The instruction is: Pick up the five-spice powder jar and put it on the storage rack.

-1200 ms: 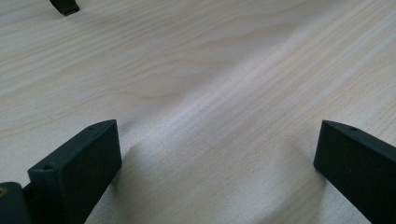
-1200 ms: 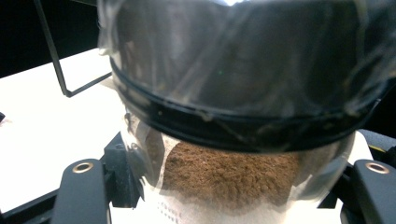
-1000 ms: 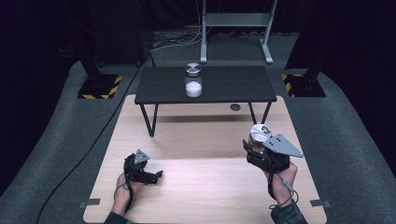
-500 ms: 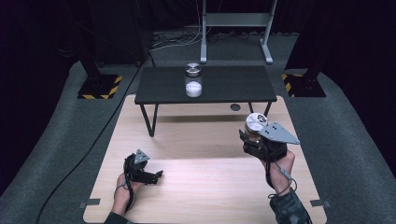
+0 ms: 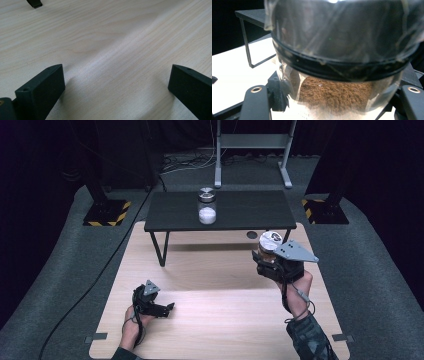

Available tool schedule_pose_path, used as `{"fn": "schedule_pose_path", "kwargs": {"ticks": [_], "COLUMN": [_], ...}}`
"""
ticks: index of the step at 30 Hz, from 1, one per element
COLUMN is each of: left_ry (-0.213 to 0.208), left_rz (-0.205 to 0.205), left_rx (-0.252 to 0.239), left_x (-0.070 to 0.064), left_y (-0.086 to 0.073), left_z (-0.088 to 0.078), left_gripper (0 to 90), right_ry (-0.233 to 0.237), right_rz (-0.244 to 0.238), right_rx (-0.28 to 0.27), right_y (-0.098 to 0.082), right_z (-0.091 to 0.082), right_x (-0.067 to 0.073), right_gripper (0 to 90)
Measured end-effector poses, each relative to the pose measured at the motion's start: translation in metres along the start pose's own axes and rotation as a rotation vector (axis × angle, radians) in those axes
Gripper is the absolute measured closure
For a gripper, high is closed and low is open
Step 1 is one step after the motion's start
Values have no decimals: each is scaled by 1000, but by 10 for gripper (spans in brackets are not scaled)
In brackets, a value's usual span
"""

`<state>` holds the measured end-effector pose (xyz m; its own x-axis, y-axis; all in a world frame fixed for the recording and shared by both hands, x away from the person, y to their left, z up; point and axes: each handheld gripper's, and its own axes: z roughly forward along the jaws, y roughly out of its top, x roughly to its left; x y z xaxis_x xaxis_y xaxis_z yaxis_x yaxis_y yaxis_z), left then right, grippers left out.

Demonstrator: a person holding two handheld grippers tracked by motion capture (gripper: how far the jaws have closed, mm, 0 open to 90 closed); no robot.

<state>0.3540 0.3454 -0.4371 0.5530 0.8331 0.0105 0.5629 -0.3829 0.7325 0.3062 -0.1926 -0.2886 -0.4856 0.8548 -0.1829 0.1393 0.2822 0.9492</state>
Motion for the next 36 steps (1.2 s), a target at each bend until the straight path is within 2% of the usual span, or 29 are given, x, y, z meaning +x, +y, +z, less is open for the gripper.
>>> {"fn": "schedule_pose_path", "kwargs": {"ticks": [15, 36], "left_ry": [0, -1], "left_rz": [1, -1], "left_rx": [0, 1], "left_x": [0, 0], "left_y": [0, 0], "left_z": [0, 0], "left_gripper": [4, 3], "right_ry": [32, 82], "right_rz": [2, 25], "right_rx": [-11, -6], "right_y": [14, 32], "right_z": [11, 37], "right_x": [-5, -19], "right_gripper": [291, 291]}}
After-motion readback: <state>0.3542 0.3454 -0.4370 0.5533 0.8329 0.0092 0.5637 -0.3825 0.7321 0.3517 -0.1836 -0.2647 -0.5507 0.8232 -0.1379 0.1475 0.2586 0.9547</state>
